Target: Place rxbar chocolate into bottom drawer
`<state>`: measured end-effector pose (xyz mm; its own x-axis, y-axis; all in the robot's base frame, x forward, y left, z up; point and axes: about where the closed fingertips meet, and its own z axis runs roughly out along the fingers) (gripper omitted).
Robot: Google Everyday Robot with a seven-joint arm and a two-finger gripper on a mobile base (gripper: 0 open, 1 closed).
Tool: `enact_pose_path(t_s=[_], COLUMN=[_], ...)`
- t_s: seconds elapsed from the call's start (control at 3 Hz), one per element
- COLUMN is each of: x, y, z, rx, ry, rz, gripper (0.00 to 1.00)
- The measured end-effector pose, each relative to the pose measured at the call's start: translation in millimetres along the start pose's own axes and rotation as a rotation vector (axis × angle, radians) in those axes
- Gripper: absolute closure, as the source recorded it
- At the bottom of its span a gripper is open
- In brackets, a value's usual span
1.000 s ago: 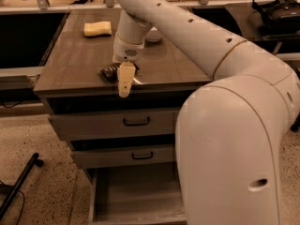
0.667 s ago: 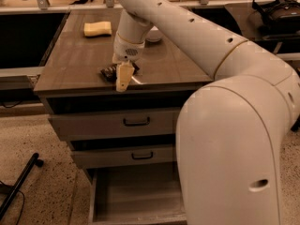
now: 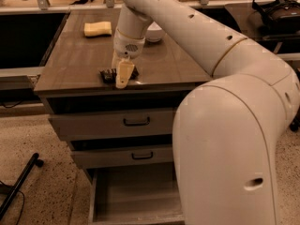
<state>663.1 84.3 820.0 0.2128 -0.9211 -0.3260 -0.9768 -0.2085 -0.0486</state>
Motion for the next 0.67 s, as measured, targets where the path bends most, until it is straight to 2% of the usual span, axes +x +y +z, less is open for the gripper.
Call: enact_pose_path(t_s=[0.33, 0.67], x=[-1.5, -1.1], y=[0.8, 1.3], z=[-4.7, -4.5], rx=[0.0, -0.001], ry=[0.0, 0.001], rz=[0.0, -0.001], gripper=[1.0, 1.0])
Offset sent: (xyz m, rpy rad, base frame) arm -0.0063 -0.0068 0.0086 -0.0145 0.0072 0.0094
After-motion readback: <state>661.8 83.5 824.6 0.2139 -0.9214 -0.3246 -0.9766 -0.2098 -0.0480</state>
